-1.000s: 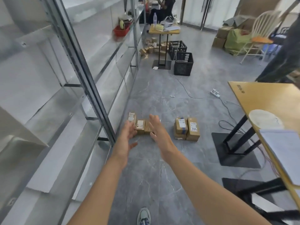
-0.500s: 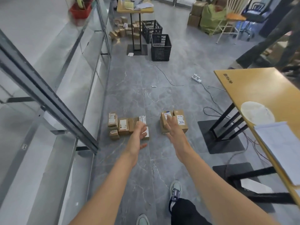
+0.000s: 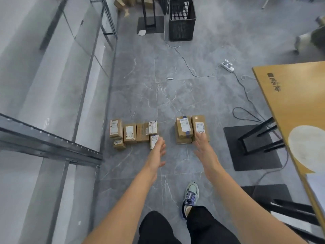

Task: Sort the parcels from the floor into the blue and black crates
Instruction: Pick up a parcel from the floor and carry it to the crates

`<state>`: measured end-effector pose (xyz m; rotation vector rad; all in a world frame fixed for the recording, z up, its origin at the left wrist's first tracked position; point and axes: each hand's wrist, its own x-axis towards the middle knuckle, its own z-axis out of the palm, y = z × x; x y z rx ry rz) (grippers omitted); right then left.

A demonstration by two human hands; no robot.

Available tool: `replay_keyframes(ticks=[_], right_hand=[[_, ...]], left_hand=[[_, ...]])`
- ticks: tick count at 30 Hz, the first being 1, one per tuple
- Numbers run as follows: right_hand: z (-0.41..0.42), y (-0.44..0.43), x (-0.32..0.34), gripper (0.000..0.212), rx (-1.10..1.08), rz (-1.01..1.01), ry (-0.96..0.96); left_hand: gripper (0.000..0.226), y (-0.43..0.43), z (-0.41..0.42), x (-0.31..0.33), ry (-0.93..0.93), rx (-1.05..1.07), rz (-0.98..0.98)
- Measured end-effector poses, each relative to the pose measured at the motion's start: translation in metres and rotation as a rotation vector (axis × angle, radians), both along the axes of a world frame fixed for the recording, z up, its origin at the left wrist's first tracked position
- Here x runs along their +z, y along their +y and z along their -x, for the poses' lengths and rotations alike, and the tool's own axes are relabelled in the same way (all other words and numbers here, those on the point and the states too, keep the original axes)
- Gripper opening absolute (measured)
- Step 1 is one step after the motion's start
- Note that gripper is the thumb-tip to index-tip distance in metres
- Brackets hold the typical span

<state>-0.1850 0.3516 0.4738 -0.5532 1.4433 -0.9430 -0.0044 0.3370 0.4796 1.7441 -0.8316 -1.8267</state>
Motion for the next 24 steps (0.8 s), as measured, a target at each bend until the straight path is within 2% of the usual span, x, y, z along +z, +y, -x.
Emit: replay_keyframes(ticks=[3,8,11,14,24], right_hand=[[0.023,-0.040,-0.021,0.088,0.008,-0.083,0.010],[0.047,-0.102,-0.059,0.099,0.039,-0.163,0.044],[0.055,-0.145,-0.092,0.078,0.033,-0.229,0.057],[0.059,-0.193,-0.129,0.069,0.026,-0.282,0.075],[0.072,-0.288,-0.271,0.065,0.014,-0.426,0.109]], left_hand=[[0.070,-0.035,0.020,-0.016,-0.009,0.016,-0.042],[0.071,-0.091,0.038,-0.050,-0.007,-0.001,-0.103],[0.070,-0.130,0.045,-0.083,-0.008,-0.015,-0.156],[0.070,-0.178,0.050,-0.124,-0.001,-0.038,-0.224],[0.067,-0.294,0.072,-0.256,-0.026,-0.145,-0.344]])
